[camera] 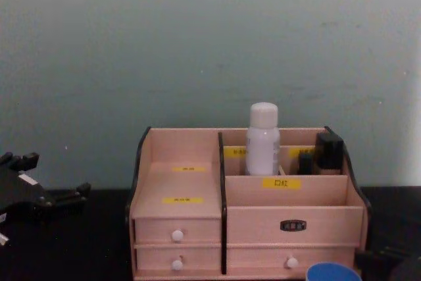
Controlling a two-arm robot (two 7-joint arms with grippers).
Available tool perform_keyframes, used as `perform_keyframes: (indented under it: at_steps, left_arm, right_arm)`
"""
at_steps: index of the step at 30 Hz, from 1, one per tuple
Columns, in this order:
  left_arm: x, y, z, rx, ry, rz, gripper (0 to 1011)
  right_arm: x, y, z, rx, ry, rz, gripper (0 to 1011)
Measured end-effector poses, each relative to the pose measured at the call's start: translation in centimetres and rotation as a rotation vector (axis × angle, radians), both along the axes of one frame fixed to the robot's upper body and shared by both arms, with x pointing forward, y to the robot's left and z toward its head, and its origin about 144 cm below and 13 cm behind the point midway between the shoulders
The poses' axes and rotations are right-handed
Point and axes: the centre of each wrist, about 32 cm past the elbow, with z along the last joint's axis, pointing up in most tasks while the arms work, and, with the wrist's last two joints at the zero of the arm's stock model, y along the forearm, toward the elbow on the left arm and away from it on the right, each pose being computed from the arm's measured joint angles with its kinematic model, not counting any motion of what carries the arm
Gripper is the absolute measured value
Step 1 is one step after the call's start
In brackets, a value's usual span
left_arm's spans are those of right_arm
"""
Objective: Pick up the facial cleanser and watermelon frost from the table and place them into the tiered storage box.
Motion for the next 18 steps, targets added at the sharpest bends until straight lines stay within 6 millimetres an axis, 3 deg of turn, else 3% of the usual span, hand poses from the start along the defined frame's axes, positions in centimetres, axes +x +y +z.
perform_keyframes:
  at_steps: [18]
  left_arm:
    - [0.0,0.0,0.0,0.0,0.0,0.0,1001]
  right_arm:
    - [0.27,0.43,-0.34,-0.003,0.021,-0.006,1002]
